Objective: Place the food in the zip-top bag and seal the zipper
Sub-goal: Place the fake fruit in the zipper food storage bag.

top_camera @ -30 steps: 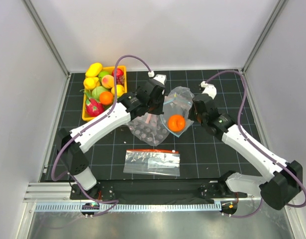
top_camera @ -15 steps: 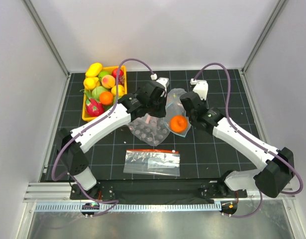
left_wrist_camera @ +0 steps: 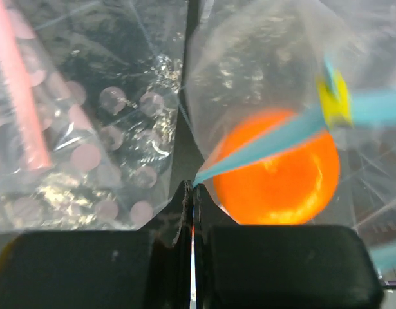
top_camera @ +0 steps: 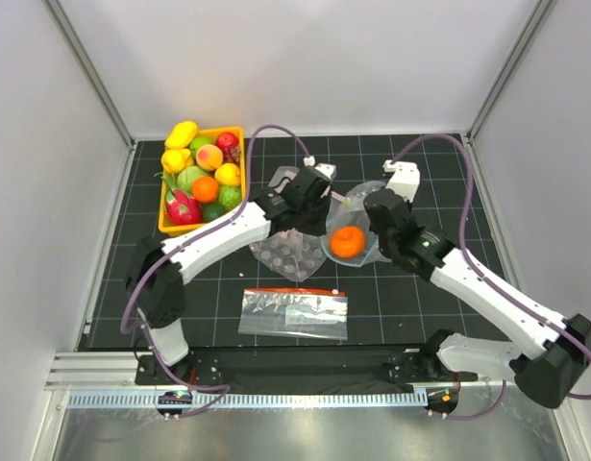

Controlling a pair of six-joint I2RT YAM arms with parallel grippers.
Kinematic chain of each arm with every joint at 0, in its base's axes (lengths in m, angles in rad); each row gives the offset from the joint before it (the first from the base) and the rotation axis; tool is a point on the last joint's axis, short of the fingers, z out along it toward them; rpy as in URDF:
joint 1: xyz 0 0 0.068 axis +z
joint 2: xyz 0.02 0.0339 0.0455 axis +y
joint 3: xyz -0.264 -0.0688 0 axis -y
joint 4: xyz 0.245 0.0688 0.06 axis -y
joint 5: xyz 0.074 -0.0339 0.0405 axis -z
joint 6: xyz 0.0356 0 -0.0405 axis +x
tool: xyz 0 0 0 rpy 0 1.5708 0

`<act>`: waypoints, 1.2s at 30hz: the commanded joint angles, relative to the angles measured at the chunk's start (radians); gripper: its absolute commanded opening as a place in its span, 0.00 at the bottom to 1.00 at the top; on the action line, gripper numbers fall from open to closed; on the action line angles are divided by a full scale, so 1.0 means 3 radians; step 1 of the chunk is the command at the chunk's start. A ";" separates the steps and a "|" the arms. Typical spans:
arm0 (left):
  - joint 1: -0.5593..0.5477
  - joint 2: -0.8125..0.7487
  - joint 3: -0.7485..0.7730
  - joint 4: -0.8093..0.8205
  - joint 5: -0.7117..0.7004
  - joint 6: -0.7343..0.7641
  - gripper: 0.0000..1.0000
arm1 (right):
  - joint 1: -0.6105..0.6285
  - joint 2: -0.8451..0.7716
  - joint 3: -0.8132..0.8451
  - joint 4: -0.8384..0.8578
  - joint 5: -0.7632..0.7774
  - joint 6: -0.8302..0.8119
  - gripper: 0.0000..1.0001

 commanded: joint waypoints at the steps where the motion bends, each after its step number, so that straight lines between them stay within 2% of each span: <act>1: 0.0050 -0.0587 0.0011 -0.0180 -0.0201 0.0034 0.00 | -0.0019 0.0406 0.0258 0.0002 0.0102 0.0000 0.01; 6: 0.0050 -0.0766 0.0175 -0.0294 -0.0104 -0.0007 0.02 | -0.0019 0.0623 0.0320 0.0006 -0.0097 0.0031 0.01; 9: 0.0055 -0.0634 0.0160 -0.0268 -0.0078 -0.0002 0.00 | -0.0014 0.0557 0.0300 -0.0005 -0.0036 0.0036 0.01; 16: 0.0055 -0.0194 0.0129 -0.0181 -0.0022 0.0039 0.00 | -0.0014 -0.0025 0.0050 0.0251 0.0138 0.0026 0.01; 20: 0.0065 -0.0336 0.0129 -0.0186 -0.0022 0.0013 0.00 | -0.0014 -0.0343 -0.0211 0.0537 0.0102 -0.0025 0.01; 25: 0.0065 -0.0613 0.0292 -0.0222 0.0167 -0.0124 0.00 | -0.0126 0.0218 0.0054 0.0267 -0.0152 0.0087 0.01; 27: 0.0065 -0.0623 0.0455 -0.0242 0.0324 -0.0181 0.00 | -0.0268 0.0535 0.0075 0.0327 -0.0673 0.0164 0.01; 30: 0.0065 -0.0512 0.0650 -0.0237 0.0484 -0.0288 0.00 | -0.0377 0.0822 0.0161 0.0293 -0.1119 0.0220 0.01; 33: 0.0070 -0.0424 0.0717 -0.0258 0.0377 -0.0278 0.00 | -0.0377 0.0691 0.0142 0.0241 -0.0866 0.0205 0.01; 36: 0.0101 -0.0327 0.0743 -0.0436 0.0229 -0.0156 0.00 | -0.0377 0.0339 0.0039 0.0271 -0.0544 0.0169 0.01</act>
